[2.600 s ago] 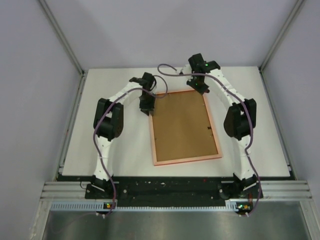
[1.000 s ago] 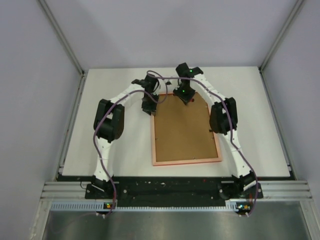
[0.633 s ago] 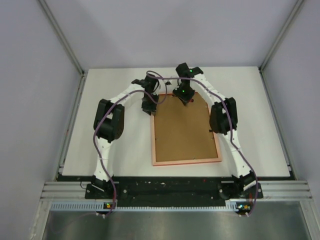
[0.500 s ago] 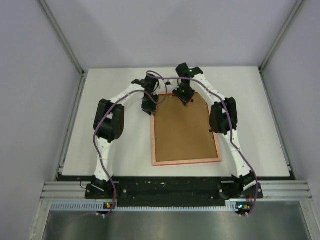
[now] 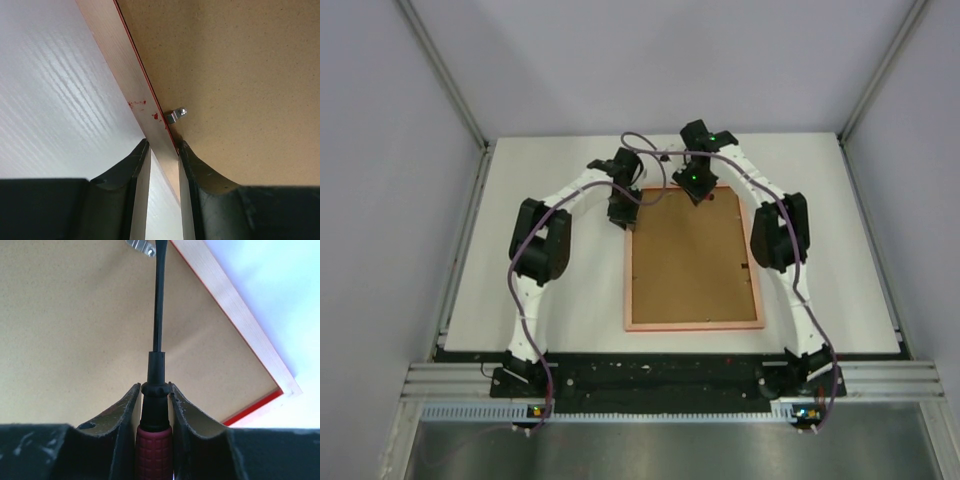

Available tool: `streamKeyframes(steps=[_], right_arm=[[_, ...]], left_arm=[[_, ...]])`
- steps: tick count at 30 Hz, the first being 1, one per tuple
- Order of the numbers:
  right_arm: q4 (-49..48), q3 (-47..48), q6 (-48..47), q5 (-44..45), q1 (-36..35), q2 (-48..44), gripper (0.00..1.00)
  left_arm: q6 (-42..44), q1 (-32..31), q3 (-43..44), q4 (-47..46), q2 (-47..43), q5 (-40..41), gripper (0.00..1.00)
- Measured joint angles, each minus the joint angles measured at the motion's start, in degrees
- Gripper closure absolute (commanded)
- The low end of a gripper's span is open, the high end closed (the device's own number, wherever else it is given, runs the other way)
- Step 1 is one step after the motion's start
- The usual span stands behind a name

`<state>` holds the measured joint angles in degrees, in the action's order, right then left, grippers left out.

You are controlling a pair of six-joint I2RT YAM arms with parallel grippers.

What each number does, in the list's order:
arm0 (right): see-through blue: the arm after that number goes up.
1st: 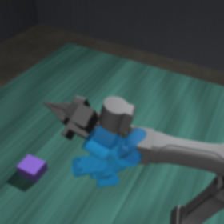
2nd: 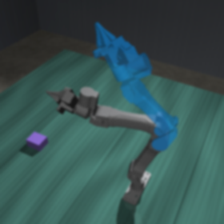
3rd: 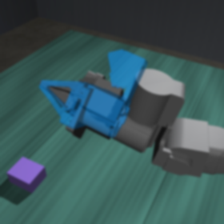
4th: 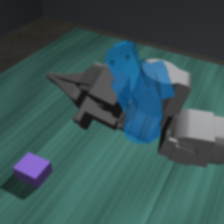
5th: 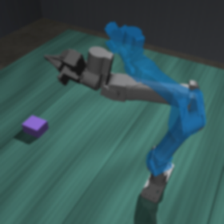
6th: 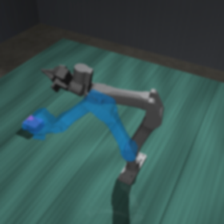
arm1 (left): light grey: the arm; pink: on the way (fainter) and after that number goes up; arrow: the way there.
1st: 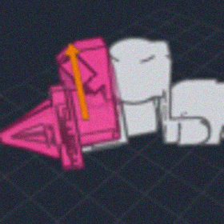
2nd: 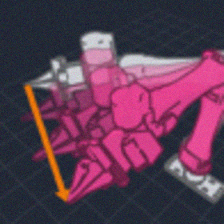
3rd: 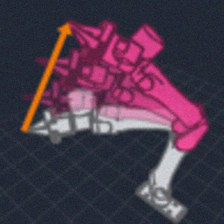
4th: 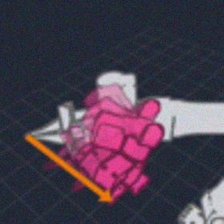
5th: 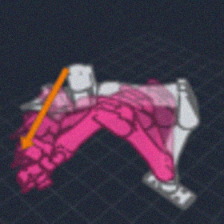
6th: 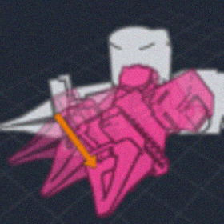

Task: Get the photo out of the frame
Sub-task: Release the photo frame item from the photo frame, then adjust the photo frame at the center of the board.

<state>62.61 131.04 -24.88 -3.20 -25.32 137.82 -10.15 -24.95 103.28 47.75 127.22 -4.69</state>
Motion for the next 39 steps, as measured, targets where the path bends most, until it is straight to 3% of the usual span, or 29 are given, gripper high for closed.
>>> streamKeyframes(steps=[11,16,28,31,34,35,38,39], right_arm=[[-1.9,-18.4,1.3,2.1,5.2,-14.5,1.00],[-2.8,-18.9,2.7,4.3,6.3,-16.2,1.00],[-5.2,-24.1,4.8,4.8,6.4,-20.9,1.00],[-6.2,-26.1,5.2,4.5,6.4,-22.7,1.00],[-6.9,-28.2,5.2,4.0,6.4,-24.9,1.00],[-7.0,-28.8,5.2,3.7,6.4,-25.6,1.00],[-7.6,-30.6,5.2,2.8,6.4,-27.7,1.00],[-7.7,-31.4,5.2,2.5,6.4,-28.6,1.00]], left_arm=[[0.6,-1.4,-0.5,-1.8,-0.1,-0.7,1.00],[0.4,-1.2,-0.9,-2.1,-0.3,-0.8,0.89],[2.6,0.0,-0.6,-2.0,-0.5,-1.0,0.36],[3.3,0.3,0.2,-1.4,-0.6,-0.2,0.26],[4.0,0.7,0.3,-1.2,-1.5,-0.1,0.24],[4.2,0.7,0.2,-1.1,-2.0,-0.2,0.18],[5.0,0.8,-0.8,-1.1,-4.3,-0.5,0.16],[5.2,0.8,-1.6,-1.1,-5.4,-0.7,0.04]])
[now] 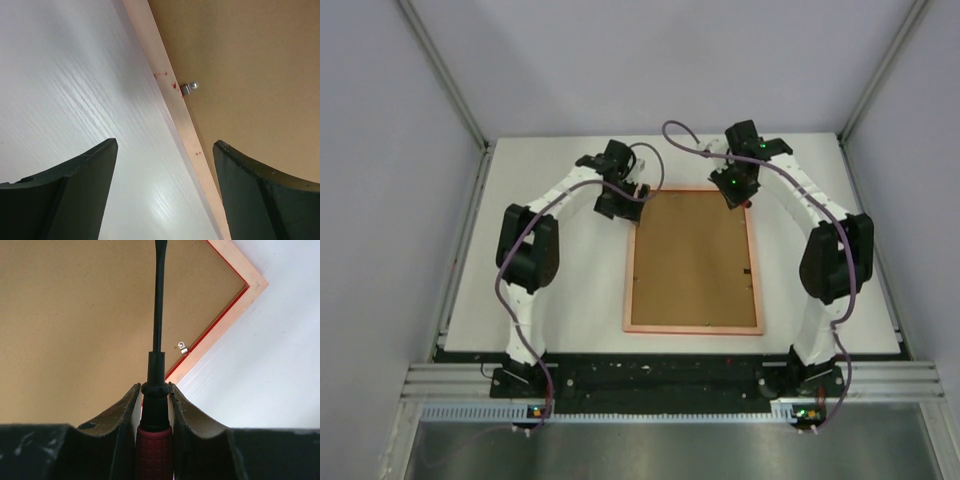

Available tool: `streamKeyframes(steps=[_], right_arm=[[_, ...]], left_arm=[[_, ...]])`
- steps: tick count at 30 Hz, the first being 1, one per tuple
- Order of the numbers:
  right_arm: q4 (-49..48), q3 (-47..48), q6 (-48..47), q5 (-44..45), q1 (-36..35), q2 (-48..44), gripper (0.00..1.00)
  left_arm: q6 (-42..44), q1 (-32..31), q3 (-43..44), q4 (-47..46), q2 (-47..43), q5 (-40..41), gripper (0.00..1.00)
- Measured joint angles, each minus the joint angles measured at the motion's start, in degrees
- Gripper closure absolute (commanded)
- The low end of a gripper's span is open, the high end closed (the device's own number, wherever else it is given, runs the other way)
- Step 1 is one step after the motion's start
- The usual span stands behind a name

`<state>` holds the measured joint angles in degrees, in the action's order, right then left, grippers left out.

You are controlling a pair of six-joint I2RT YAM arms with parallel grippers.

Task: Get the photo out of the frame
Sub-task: Adjust the photo frame at the center of the board.

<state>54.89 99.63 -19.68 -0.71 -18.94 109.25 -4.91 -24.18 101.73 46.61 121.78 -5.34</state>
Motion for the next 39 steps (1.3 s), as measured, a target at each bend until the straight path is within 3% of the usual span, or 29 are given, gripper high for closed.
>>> streamKeyframes(steps=[9,15,20,28,32,39], right_arm=[[-0.4,-4.4,0.0,-1.1,0.0,-5.6,1.00],[-0.7,-4.8,0.3,-0.7,0.0,-6.5,1.00],[-0.9,-4.8,0.9,-1.1,0.0,-6.5,1.00],[-0.7,-3.2,1.1,-2.7,0.0,-5.6,1.00],[-0.9,0.3,1.0,-3.4,0.0,-3.0,1.00],[-0.9,3.3,0.6,-4.1,-0.1,0.5,1.00]], left_arm=[[2.1,0.0,-9.0,-0.8,-8.4,-3.7,0.02],[3.0,-0.1,-14.5,-1.3,-9.4,-4.7,0.02],[3.0,-0.2,-14.9,-1.2,-9.4,-4.7,0.02],[2.9,-1.2,-14.5,-1.2,-7.3,-4.9,0.11],[2.7,-2.5,-14.3,-1.2,-5.5,-5.1,0.22],[2.3,-3.3,-12.6,-1.2,-3.7,-5.1,0.56]])
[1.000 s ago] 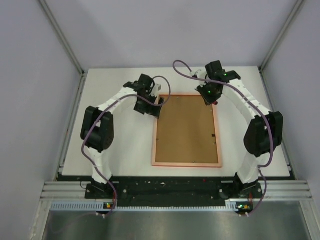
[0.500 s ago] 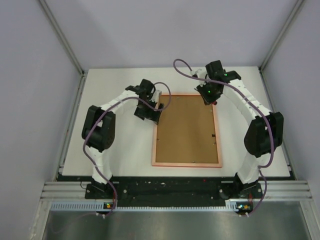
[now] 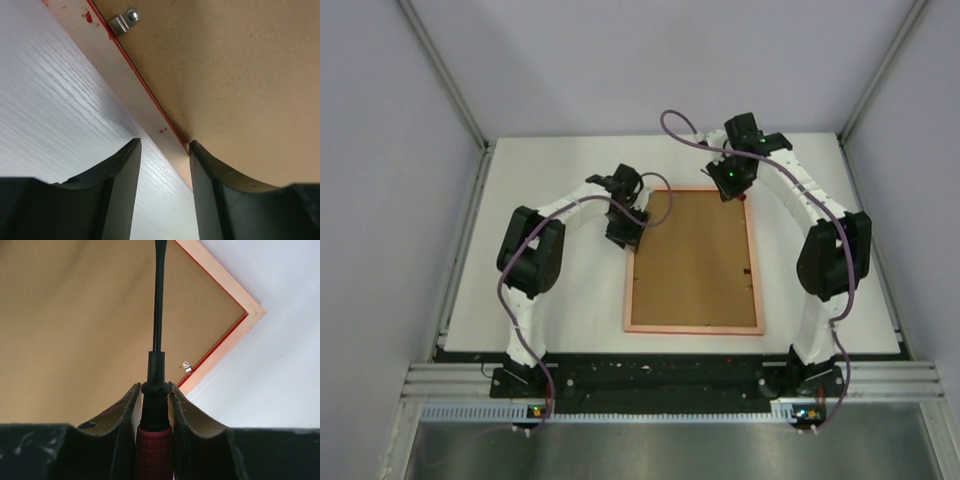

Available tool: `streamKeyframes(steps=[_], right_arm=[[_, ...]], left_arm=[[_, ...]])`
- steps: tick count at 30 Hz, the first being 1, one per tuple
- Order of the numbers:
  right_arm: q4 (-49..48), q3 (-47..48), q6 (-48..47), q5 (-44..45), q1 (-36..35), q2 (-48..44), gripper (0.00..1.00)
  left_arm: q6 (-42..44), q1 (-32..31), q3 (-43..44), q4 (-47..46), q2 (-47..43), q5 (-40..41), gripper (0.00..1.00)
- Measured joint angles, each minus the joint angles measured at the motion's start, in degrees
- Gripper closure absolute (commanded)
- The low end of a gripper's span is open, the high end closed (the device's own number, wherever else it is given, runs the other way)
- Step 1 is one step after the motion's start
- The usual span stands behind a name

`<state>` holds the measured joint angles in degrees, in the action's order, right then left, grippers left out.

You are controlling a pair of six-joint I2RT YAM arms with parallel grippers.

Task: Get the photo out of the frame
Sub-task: Adjust the photo frame at the center of the board.

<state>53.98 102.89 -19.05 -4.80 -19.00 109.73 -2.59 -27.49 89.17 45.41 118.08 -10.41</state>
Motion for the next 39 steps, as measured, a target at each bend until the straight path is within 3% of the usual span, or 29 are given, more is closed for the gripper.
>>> streamKeyframes(steps=[5,14,23,29,36,39], right_arm=[[0.0,0.0,-0.5,-0.5,0.0,0.6,1.00],[0.5,2.1,-1.8,-1.3,0.0,2.3,1.00],[1.8,3.3,-3.5,-1.9,0.0,3.7,1.00],[2.2,3.5,-4.0,-1.8,0.0,4.5,1.00],[5.1,9.5,-5.0,-2.0,0.0,9.8,1.00],[7.0,13.6,-5.3,-2.2,0.0,12.6,1.00]], left_arm=[[0.0,-0.1,1.1,0.1,1.4,0.0,0.60],[1.4,0.0,6.4,1.4,4.2,2.8,0.85],[9.5,0.1,13.4,1.0,8.1,5.1,0.86],[16.0,0.1,17.5,0.5,10.6,5.7,0.92],[22.6,0.1,19.3,-2.2,11.8,5.4,0.94],[24.2,0.1,20.4,-3.2,12.5,5.1,0.90]])
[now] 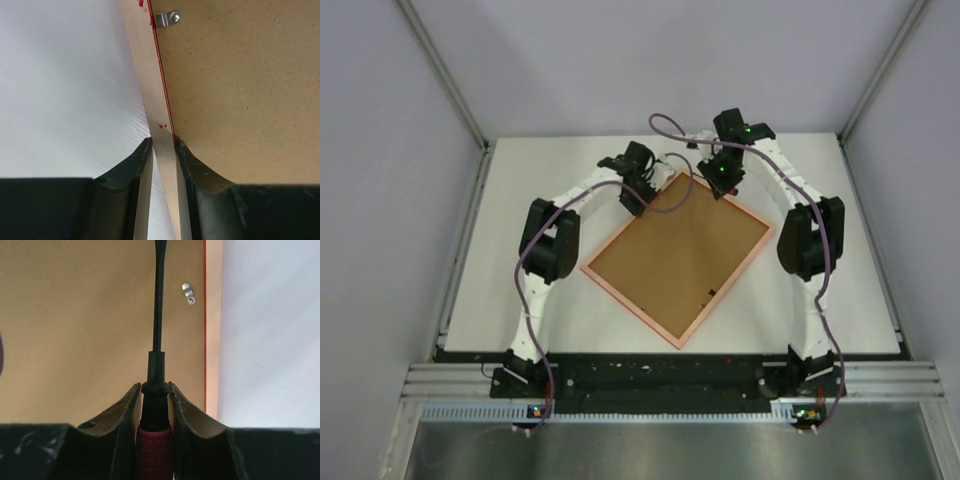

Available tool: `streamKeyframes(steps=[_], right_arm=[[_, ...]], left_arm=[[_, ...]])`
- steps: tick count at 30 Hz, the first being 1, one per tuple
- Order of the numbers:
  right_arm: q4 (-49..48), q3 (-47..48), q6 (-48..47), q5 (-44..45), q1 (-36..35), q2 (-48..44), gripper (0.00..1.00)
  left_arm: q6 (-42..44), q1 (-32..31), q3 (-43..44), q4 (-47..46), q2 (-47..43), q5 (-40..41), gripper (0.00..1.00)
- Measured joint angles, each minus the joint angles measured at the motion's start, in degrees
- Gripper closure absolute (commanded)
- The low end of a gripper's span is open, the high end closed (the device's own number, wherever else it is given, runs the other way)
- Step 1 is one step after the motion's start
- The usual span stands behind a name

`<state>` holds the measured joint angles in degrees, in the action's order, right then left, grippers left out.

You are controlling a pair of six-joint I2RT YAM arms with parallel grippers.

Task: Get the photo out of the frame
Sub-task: Adjust the photo frame at the center of the board.

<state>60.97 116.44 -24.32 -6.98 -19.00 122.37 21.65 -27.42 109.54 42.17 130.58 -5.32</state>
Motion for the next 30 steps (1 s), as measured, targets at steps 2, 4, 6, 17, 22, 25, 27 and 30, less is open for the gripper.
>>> streamKeyframes(steps=[2,4,6,17,22,25,27,30], right_arm=[[0.7,1.6,-0.1,-0.1,0.0,1.2,1.00],[1.4,3.0,-0.1,-0.1,0.0,2.3,1.00],[1.8,3.9,-0.1,-0.2,0.0,3.3,1.00],[3.4,4.2,-0.1,-0.5,-0.3,4.3,1.00],[5.9,9.5,0.8,-0.8,-1.6,7.5,1.00],[7.2,13.7,2.1,-2.0,-2.4,10.6,1.00],[8.0,16.0,3.0,-3.3,-2.7,12.7,1.00],[9.0,16.4,4.3,-6.1,-2.8,14.3,1.00]], left_arm=[[0.7,0.0,0.4,-1.2,0.2,-0.4,0.79],[0.8,0.3,0.5,-2.1,0.2,-0.9,0.60],[1.0,0.5,0.5,-3.0,0.2,-1.3,0.38],[-3.0,3.5,-7.0,-7.1,-12.7,-3.5,0.22],[-4.5,4.0,-12.8,-7.8,-16.9,-4.7,0.28],[-5.5,4.6,-16.4,-7.2,-16.8,-7.2,0.31],[-6.0,5.1,-18.9,-6.6,-16.8,-8.4,0.32],[-6.7,5.7,-22.3,-6.6,-16.8,-9.5,0.33]])
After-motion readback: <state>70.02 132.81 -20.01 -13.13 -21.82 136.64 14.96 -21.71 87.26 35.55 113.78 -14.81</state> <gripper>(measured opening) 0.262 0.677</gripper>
